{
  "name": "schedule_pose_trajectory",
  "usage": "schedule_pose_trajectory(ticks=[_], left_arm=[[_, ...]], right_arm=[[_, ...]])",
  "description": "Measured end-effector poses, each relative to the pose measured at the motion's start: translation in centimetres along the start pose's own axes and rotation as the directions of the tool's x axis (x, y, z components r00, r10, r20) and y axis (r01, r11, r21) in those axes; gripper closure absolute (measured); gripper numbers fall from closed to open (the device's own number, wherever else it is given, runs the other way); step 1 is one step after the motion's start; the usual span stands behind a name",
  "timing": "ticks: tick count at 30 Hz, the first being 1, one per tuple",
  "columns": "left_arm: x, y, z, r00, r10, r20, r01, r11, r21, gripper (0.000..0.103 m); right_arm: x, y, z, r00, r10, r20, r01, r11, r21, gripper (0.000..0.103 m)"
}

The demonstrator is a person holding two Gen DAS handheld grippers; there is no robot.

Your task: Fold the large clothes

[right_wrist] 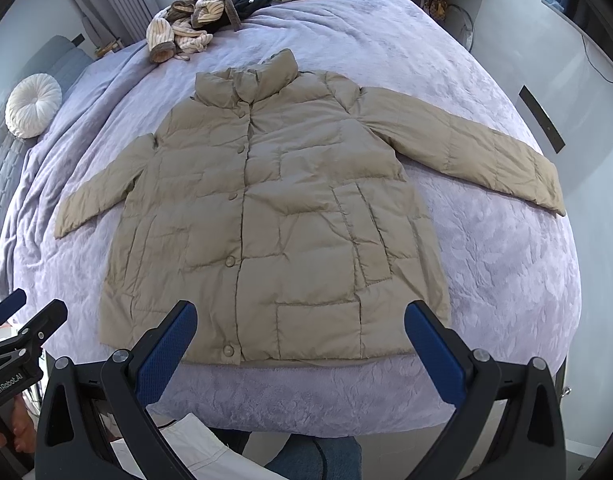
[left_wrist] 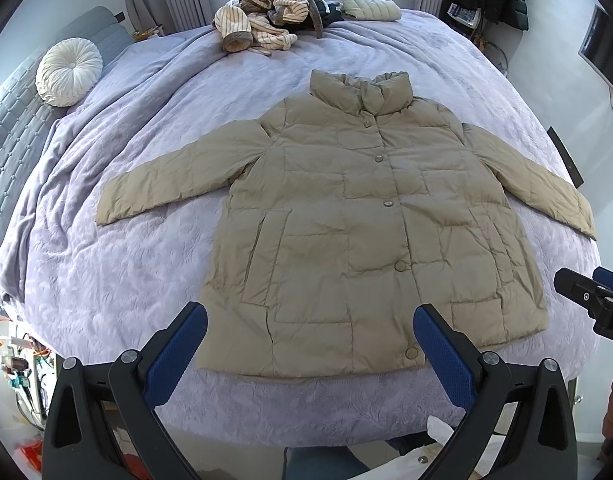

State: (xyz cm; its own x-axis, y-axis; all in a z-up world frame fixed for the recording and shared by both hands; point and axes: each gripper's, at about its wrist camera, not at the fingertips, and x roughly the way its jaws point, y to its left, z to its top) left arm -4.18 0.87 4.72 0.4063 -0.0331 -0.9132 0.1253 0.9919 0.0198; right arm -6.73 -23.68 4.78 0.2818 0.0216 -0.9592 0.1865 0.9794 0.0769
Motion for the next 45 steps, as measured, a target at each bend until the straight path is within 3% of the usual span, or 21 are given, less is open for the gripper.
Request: schedule_pose_trajectory(ticks=[45], left_arm=[[1.4, -0.1, 0.4, 1.0, -0.001, -0.031, 0.001, 1.0, -0.013, 0.0]], right_arm=[[0.6, 0.4, 0.9, 1.0, 0.004, -0.019, -0.004, 1.0, -0.004, 0.0]])
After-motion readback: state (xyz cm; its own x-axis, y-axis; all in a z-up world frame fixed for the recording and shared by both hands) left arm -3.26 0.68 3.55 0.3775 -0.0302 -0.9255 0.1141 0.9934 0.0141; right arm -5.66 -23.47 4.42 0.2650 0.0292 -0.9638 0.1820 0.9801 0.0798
